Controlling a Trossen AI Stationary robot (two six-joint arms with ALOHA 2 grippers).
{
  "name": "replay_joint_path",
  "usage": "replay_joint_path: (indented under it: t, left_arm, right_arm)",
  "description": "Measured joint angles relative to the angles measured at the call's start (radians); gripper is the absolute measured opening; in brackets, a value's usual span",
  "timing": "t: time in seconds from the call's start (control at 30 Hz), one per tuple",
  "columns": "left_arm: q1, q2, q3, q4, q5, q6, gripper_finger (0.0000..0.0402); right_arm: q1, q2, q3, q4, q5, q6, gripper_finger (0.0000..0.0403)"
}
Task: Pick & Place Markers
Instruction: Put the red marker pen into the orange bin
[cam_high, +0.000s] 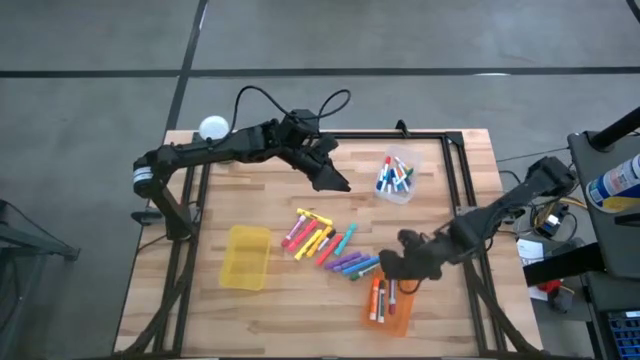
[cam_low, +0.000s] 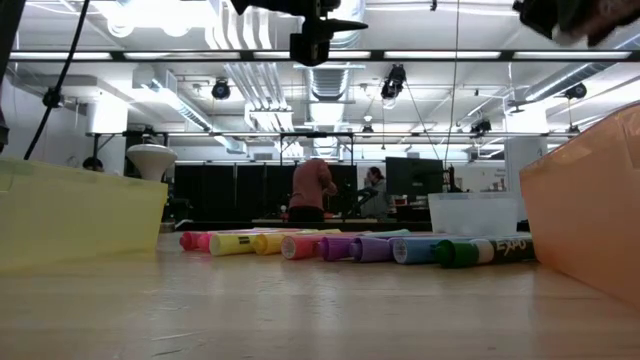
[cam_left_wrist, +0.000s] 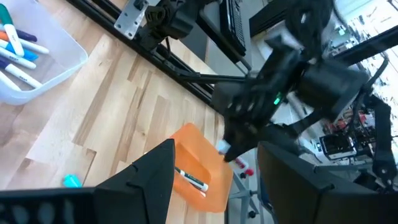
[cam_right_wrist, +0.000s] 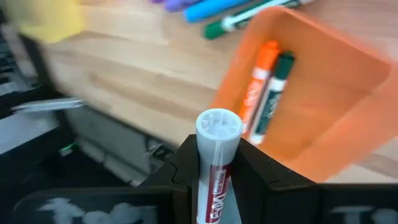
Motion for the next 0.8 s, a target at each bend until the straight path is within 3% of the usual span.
replay_joint_path:
  t: [0.3,0.57,0.8]
  left_arm:
    - [0.000,0.000,0.000,-0.015,0.002,0.001,0.0220]
    - [0.000,0.000,0.000,-0.062,0.001,0.021,0.0220]
    - [0.000,0.000,0.000,-0.145,-0.007,0.047,0.0220]
  right_arm:
    - [0.002,0.211,-0.001,0.052,-0.131,-0.016,0.0059]
    - [-0.007,0.305,-0.007,0.052,-0.147,-0.023,0.0062]
    - [-0.007,0.311,-0.008,0.053,-0.154,-0.017,0.0121]
